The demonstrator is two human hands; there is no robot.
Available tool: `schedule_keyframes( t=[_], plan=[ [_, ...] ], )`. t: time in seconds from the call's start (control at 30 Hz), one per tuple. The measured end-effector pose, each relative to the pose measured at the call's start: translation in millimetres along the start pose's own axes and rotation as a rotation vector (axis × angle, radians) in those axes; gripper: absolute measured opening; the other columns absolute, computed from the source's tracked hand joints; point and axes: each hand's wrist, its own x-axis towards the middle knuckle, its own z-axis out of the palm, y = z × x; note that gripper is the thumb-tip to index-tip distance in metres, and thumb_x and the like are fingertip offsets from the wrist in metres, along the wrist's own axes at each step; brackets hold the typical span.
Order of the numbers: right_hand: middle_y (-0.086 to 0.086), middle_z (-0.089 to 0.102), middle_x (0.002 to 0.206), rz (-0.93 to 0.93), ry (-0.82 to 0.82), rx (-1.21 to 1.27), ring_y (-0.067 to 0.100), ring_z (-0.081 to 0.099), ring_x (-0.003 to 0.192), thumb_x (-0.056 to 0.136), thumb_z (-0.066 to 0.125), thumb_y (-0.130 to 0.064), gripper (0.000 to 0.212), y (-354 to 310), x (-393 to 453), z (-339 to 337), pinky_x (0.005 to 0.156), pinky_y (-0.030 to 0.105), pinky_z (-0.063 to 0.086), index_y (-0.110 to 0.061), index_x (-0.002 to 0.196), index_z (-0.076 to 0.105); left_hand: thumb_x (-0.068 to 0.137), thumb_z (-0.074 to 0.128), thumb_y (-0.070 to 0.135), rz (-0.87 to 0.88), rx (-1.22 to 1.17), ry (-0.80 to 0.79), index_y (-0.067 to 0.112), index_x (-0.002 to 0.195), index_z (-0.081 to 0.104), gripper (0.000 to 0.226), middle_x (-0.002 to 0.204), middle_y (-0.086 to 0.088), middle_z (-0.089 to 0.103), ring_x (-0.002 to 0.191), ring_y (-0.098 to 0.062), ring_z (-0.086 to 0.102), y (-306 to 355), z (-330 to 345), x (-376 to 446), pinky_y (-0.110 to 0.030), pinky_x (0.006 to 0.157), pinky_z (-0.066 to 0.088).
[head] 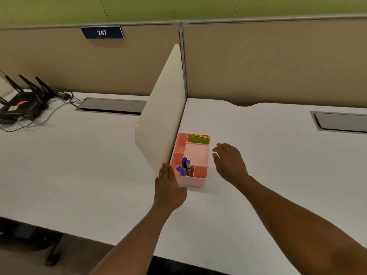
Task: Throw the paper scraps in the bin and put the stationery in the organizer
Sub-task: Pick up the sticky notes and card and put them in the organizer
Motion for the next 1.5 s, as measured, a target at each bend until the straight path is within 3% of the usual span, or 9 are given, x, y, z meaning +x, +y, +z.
schedule_keyframes(
  t=[0.2,0.47,0.9,1.33,1.5],
  plan=[
    [0.007,0.056,0.136,-0.001,0.068,-0.009,0.025,0.047,0.130,0.100,0.041,-0.029,0.034,-25,-75,-7,0.112,0.038,0.031,-0.013,0.126,0.058,0.098,0.043,0.040,0.160,0.109,0.097,0.012,0.152,0.006,0.072,0.163,-0.007,0.004,0.150,-0.024,0.007,5,-17,-43,-0.040,0.120,0.013],
    [0.002,0.049,0.144,0.087,0.086,0.020,0.020,0.039,0.137,0.101,0.038,-0.034,0.039,-76,-181,0,0.116,0.035,0.023,-0.016,0.134,0.050,0.100,0.029,0.047,0.247,0.126,0.044,0.013,0.153,0.004,0.068,0.163,-0.006,-0.004,0.150,-0.022,-0.004,-26,-28,-121,-0.040,0.121,0.002],
    [-0.003,0.005,0.163,0.258,0.112,-0.077,0.019,0.007,0.150,0.094,0.022,-0.065,0.067,-172,-361,9,0.115,0.036,0.003,-0.029,0.150,0.011,0.089,0.000,0.071,0.414,0.133,0.114,0.018,0.153,0.000,0.083,0.162,-0.002,-0.010,0.150,-0.020,-0.008,-100,-37,-275,-0.041,0.121,-0.001],
    [-0.001,0.010,0.161,0.353,0.053,-0.094,0.019,0.007,0.149,0.091,0.023,-0.067,0.070,-165,-472,24,0.116,0.038,0.004,-0.027,0.149,0.016,0.087,-0.001,0.075,0.480,0.111,0.016,0.015,0.152,0.005,0.088,0.163,-0.004,-0.002,0.150,-0.020,-0.004,-115,12,-360,-0.041,0.119,-0.005],
    [-0.001,0.015,0.160,0.406,0.034,-0.072,0.019,0.012,0.148,0.090,0.018,-0.069,0.071,-139,-522,40,0.115,0.037,0.007,-0.027,0.147,0.019,0.088,0.000,0.071,0.466,0.133,-0.041,0.014,0.153,0.012,0.087,0.163,-0.006,0.003,0.150,-0.021,-0.002,-104,41,-392,-0.043,0.122,0.001]
  ],
)
